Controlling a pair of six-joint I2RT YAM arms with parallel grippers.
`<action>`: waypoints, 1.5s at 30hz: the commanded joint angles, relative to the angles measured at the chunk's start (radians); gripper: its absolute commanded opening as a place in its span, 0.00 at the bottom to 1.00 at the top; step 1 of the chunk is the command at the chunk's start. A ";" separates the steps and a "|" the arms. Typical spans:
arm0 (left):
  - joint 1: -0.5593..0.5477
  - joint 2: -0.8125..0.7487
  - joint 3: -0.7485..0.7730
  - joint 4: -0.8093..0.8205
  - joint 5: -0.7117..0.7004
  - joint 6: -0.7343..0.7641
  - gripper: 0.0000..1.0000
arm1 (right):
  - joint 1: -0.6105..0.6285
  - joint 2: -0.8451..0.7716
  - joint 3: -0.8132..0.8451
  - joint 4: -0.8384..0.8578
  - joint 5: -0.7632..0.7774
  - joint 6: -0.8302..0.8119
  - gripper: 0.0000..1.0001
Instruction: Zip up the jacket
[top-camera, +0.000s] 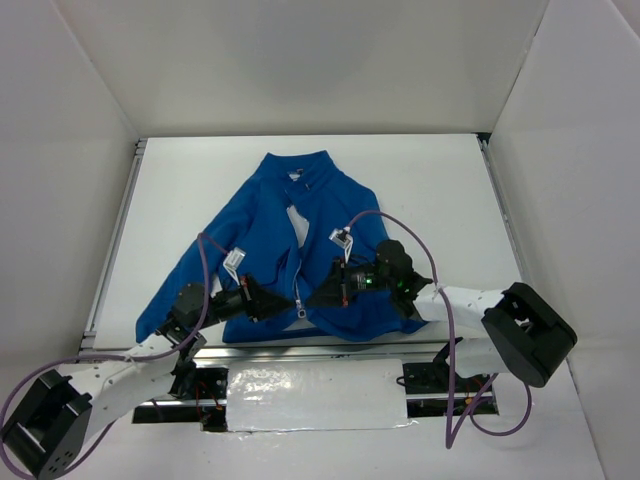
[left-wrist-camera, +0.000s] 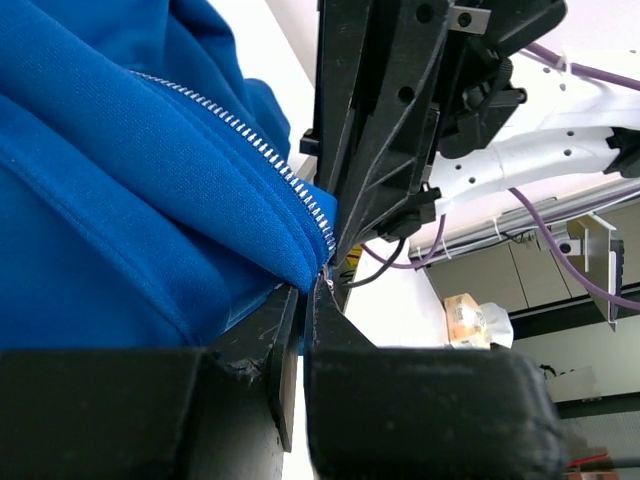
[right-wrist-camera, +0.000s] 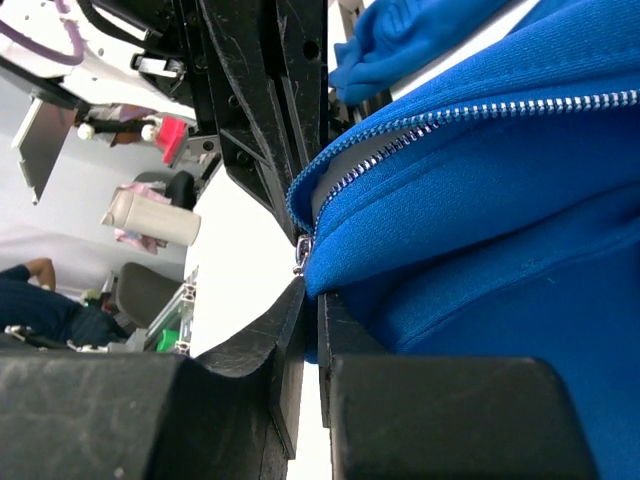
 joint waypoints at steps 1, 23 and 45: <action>-0.009 0.028 -0.039 0.022 0.058 -0.009 0.00 | -0.008 -0.022 0.003 0.057 0.072 -0.005 0.14; -0.009 0.049 -0.051 0.069 0.029 -0.046 0.00 | -0.005 -0.074 0.050 -0.198 0.215 -0.099 0.50; -0.011 0.015 -0.048 0.020 0.018 -0.040 0.00 | 0.126 -0.445 -0.092 -0.344 0.423 0.132 0.67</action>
